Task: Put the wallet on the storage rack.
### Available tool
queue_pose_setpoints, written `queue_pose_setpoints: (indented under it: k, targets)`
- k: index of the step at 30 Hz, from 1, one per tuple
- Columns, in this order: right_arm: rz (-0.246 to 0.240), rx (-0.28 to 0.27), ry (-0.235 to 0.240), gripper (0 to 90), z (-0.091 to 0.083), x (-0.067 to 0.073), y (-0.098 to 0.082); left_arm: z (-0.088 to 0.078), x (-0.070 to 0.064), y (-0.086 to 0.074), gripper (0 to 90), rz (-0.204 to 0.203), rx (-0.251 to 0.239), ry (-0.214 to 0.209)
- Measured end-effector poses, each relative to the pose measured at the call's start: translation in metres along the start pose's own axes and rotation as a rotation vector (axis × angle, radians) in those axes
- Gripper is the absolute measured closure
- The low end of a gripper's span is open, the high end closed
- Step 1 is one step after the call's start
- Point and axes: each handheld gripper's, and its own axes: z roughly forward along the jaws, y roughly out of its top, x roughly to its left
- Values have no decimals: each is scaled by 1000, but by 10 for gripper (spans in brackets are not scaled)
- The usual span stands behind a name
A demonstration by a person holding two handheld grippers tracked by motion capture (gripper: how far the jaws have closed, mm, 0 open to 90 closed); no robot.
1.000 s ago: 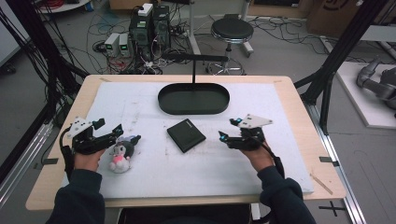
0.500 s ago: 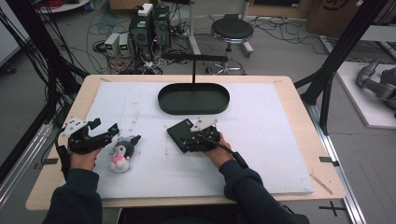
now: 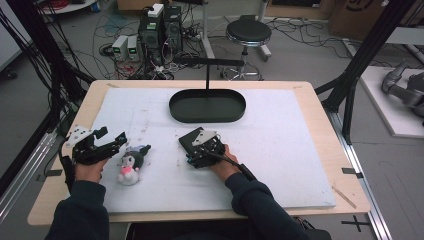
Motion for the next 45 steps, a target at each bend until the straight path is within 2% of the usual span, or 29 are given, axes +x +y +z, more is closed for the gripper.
queue_pose_setpoints:
  k: [2,3,4,8,11,12,19,23,26,27,28,30,32,33,34,35,36,37,38,39,42,44,45]
  targets:
    - [-12,5,10,408,-2,2,2,0,0,0,226,-3,3,0]
    - [-12,5,10,408,-2,2,2,0,0,0,226,-1,5,0]
    - [-33,9,9,513,-4,5,4,0,0,0,226,-3,5,0]
    - [-61,15,-4,697,-8,7,6,0,0,0,225,-1,7,-1]
    - [-27,19,11,819,-13,2,6,0,0,-1,225,-5,7,0]
    - [-17,19,5,834,-15,0,6,0,0,-1,226,-5,8,-1]
    - [4,-23,-12,868,-28,-5,6,-1,1,-1,226,-7,6,0]
    - [-6,-85,-33,880,-45,-11,5,-1,2,-1,226,-14,5,2]
    - [2,-117,-51,889,-61,-18,3,-2,3,-1,225,-12,7,2]
    - [2,-117,-51,889,-61,-18,3,-2,3,-1,225,-11,7,2]
    - [25,-137,-55,891,-75,-22,1,-2,3,-1,226,-10,7,3]
    - [37,-153,-70,894,-89,-26,-3,-2,2,-1,226,-10,5,4]
    - [47,-157,-78,894,-96,-28,-6,-2,2,-1,226,-9,2,4]
    - [84,-164,-93,895,-110,-33,-14,-2,1,-1,226,-8,2,4]
    - [104,-163,-98,895,-114,-35,-18,-2,1,-1,226,-7,2,2]
    - [104,-163,-98,895,-114,-35,-18,-2,1,-1,226,-7,2,2]
    - [128,-167,-107,895,-119,-39,-22,-2,1,-1,226,-5,5,4]
    - [170,-161,-136,895,-126,-47,-33,-2,1,-1,226,-4,5,4]
    - [170,-161,-136,895,-126,-47,-33,-1,0,-2,226,-5,4,4]
    - [212,-155,-172,895,-130,-56,-43,-1,0,-1,226,-3,6,3]
    - [251,-147,-223,895,-133,-67,-52,0,-1,-1,225,-2,5,2]
    - [258,-142,-237,896,-133,-70,-54,0,-2,-1,226,2,7,-1]
    - [272,-131,-266,895,-132,-75,-56,1,-2,-1,226,3,9,0]
